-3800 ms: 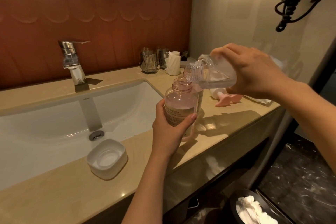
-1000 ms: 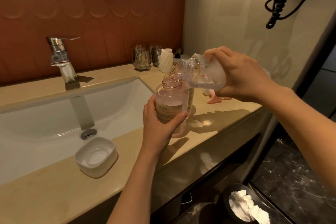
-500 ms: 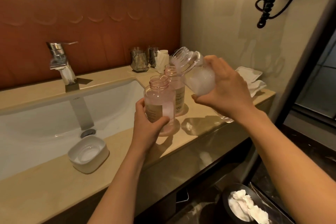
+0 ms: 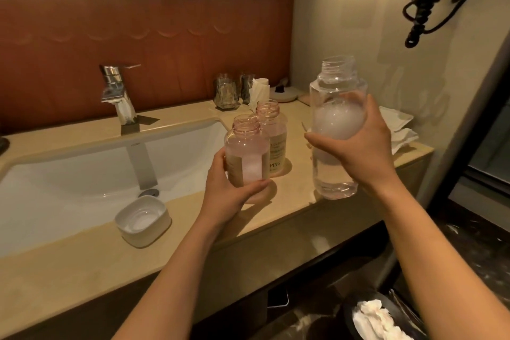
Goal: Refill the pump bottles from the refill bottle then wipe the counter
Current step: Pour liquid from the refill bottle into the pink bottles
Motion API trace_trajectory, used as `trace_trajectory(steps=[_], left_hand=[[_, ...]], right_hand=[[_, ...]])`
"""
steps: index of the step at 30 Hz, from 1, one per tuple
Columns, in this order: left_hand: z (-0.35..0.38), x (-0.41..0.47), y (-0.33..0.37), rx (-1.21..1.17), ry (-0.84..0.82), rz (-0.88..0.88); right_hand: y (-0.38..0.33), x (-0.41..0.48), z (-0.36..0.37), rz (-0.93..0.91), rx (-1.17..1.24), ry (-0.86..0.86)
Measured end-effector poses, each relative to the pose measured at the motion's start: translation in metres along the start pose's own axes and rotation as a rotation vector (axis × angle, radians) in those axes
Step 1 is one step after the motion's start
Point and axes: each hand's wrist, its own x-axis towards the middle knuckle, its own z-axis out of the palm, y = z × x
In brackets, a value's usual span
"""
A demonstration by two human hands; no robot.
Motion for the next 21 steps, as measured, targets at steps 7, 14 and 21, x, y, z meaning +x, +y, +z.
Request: trace_trajectory(steps=[7,14,21], left_hand=[[-0.017,-0.010,0.004,0.000,-0.130,0.024],[-0.021,-0.015,-0.002,0.034,-0.121,-0.016],[-0.014,-0.012,-0.003,0.043,-0.113,0.034]], right_hand=[[0.008,0.014,0.012,0.016,0.102,0.039],[0.015,0.026,0.033,0.039,0.081,0.059],[0.025,0.026,0.044,0.075,0.049,0.055]])
